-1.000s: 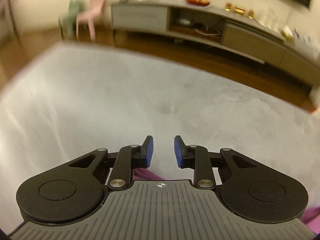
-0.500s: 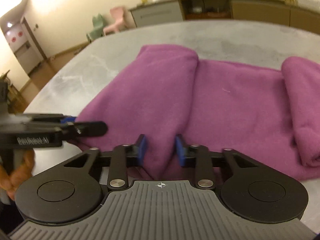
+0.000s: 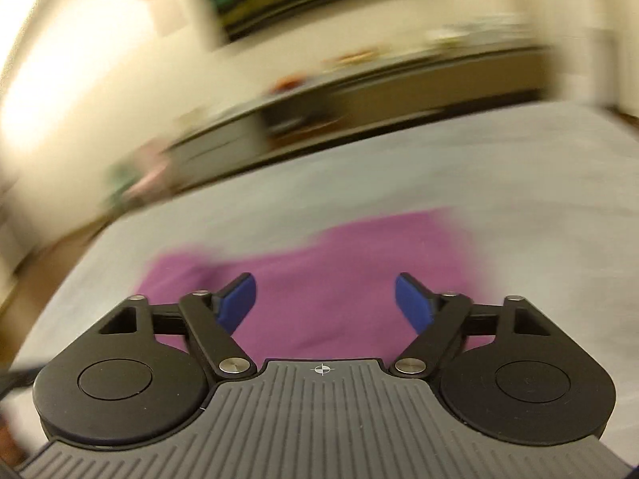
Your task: Fold clothes
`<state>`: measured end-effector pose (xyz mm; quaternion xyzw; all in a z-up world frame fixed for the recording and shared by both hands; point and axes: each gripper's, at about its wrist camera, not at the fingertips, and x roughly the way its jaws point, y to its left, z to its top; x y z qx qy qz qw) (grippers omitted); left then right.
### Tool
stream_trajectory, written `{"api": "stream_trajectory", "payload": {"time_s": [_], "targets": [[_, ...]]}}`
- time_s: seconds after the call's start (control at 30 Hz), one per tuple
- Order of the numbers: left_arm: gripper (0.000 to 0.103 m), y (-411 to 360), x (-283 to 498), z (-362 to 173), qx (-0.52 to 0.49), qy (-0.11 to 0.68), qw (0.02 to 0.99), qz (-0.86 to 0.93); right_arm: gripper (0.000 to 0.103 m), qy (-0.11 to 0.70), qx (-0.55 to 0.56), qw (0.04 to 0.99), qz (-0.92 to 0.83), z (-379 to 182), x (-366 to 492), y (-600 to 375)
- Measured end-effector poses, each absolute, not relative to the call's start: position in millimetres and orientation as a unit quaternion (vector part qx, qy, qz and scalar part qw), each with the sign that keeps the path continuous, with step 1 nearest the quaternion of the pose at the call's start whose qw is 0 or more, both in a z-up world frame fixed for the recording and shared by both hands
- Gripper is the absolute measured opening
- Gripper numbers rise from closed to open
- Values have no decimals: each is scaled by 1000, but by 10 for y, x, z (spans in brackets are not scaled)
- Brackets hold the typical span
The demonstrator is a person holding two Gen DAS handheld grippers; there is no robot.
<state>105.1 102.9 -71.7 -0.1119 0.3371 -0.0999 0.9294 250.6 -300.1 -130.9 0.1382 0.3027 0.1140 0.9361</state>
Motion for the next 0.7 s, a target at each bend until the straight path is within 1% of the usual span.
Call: {"api": "stream_trajectory", "payload": {"time_s": [0.03, 0.07, 0.13, 0.17, 0.2, 0.23, 0.27, 0.3, 0.43, 0.53, 0.57, 0.6, 0.63, 0.67, 0.7], "targets": [[58, 941, 1092, -619, -111, 334, 930, -110, 77, 313, 148, 935, 80, -1354, 2545, -3158], [67, 823, 1151, -530, -114, 332, 928, -126, 77, 331, 151, 929, 65, -1435, 2609, -3254], [77, 473, 1346, -368, -129, 330, 917, -181, 76, 365, 134, 919, 67, -1582, 2688, -3261], [80, 267, 1444, -310, -134, 332, 910, -207, 74, 375, 123, 916, 70, -1649, 2708, -3225], [81, 42, 1571, -271, -137, 341, 901, -232, 56, 380, 119, 914, 78, -1677, 2690, -3213], [82, -187, 1707, -237, -138, 352, 889, -256, 45, 374, 120, 916, 83, -1688, 2634, -3178], [82, -403, 1835, -217, -137, 362, 881, -274, 38, 363, 108, 922, 83, -1658, 2579, -3131], [82, -614, 1961, -202, -134, 371, 872, -289, 19, 346, 84, 930, 90, -1616, 2518, -3072], [85, -1407, 2430, -213, -82, 410, 854, -309, 15, 274, -7, 954, 125, -1442, 2222, -2765], [86, -1730, 2587, -413, -25, 442, 849, -288, 14, 225, -55, 958, 168, -1401, 2059, -2539], [82, -1766, 2616, -482, -9, 448, 848, -283, 14, 216, -65, 957, 181, -1395, 2004, -2467], [74, -1781, 2639, -550, 6, 454, 847, -277, 14, 214, -70, 956, 189, -1403, 1979, -2429], [39, -1730, 2646, -589, 8, 456, 847, -273, 14, 213, -75, 954, 197, -1412, 1954, -2390], [17, -1657, 2649, -617, 6, 457, 848, -269, 16, 214, -68, 953, 205, -1426, 1959, -2386], [17, -1584, 2651, -646, 3, 458, 848, -265, 24, 215, -62, 951, 212, -1440, 1963, -2382]]}}
